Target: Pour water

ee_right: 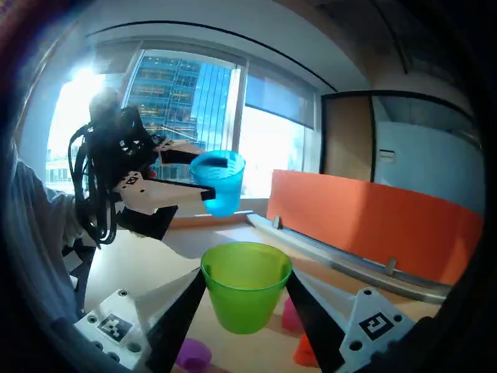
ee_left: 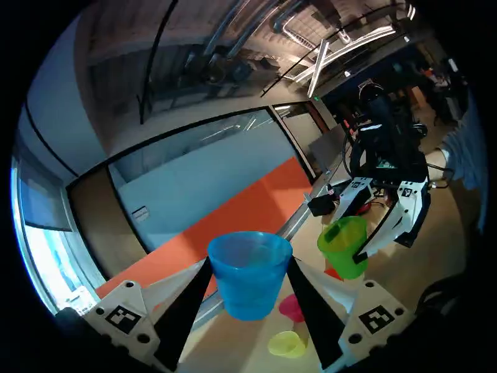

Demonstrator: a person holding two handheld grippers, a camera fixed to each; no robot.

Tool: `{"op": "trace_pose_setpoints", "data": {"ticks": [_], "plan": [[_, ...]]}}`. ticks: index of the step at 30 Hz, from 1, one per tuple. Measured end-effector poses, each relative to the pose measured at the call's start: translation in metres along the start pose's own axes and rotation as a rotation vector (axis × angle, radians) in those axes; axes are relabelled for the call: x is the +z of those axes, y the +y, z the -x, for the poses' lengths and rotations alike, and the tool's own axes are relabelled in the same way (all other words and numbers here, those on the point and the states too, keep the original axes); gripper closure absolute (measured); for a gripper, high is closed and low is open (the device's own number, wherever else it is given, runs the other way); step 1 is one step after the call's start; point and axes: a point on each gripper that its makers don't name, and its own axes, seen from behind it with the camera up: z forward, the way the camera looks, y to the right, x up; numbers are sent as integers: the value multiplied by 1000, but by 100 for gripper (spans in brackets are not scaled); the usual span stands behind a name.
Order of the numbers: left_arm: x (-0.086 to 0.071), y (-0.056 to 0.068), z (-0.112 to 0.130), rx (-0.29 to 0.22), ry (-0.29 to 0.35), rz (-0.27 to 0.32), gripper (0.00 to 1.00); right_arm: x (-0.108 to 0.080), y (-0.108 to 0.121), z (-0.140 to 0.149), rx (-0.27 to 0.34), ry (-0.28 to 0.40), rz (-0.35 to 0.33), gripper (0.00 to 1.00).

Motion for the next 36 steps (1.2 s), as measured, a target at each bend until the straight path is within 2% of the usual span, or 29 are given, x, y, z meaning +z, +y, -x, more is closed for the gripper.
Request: {"op": "trace_pose_setpoints", "data": {"ticks": [8,15,27,36], "plan": [[2,1,-18,125,10,-4,15,7,-12,9,0,-11,-31,9],[3,3,-34,211,20,-8,15,13,-20,11,-3,-12,-46,9],[6,-3,-50,333,28,-26,15,18,-32,13,-1,-10,-77,9],[12,-3,-54,391,32,-29,15,18,-35,13,-3,-11,-86,9]]}}
